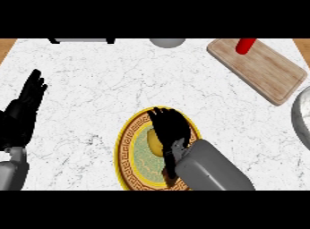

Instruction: Pick the lemon from the plate and place it in the bowl

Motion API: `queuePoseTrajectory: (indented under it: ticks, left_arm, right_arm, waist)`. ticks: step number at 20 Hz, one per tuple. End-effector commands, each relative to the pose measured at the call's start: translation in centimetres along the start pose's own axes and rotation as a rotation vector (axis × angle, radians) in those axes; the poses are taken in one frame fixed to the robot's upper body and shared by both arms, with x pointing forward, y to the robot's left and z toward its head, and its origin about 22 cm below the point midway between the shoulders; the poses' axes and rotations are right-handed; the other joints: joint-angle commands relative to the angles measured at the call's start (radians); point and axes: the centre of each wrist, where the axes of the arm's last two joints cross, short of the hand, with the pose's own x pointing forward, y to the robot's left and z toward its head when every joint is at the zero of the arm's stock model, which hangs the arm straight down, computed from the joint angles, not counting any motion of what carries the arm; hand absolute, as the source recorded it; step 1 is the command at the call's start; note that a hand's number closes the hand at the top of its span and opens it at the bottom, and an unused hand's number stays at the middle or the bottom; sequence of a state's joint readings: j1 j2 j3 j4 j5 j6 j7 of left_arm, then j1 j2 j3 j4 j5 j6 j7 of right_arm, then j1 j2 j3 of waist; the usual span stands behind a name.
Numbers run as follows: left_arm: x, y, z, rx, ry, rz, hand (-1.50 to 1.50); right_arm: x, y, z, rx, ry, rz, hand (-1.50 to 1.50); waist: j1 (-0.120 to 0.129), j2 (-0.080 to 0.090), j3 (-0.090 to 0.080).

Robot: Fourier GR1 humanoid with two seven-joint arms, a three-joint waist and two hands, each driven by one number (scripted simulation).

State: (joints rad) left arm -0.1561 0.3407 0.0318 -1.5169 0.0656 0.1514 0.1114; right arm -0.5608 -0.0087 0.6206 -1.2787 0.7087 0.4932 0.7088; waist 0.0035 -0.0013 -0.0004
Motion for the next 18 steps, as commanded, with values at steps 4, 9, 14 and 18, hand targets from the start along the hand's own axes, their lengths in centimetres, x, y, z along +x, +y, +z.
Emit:
queuePoseTrajectory:
  ticks: [4,9,14,18]
  left_arm:
    - [-0.3,1.3,-0.2,0.001,-0.009,0.008,0.00]
    - [1.9,-0.9,0.3,-0.007,0.008,0.011,0.00]
    - [0.4,0.7,0.9,-0.016,0.009,0.021,0.00]
    - [-1.4,-1.6,0.8,-0.021,-0.012,-0.001,0.00]
  right_arm:
    - [-1.0,0.0,-2.4,0.028,0.011,-0.030,-1.50]
    - [0.0,1.3,-3.0,0.051,-0.079,-0.016,1.50]
    - [-0.3,3.7,-3.8,0.022,-0.096,-0.056,1.50]
    - [0.4,2.8,-4.8,-0.008,-0.064,-0.050,1.50]
  waist:
    - [0.005,0.003,0.000]
    - [0.008,0.003,0.001]
    - [0.009,0.002,0.001]
    - [0.021,0.005,0.000]
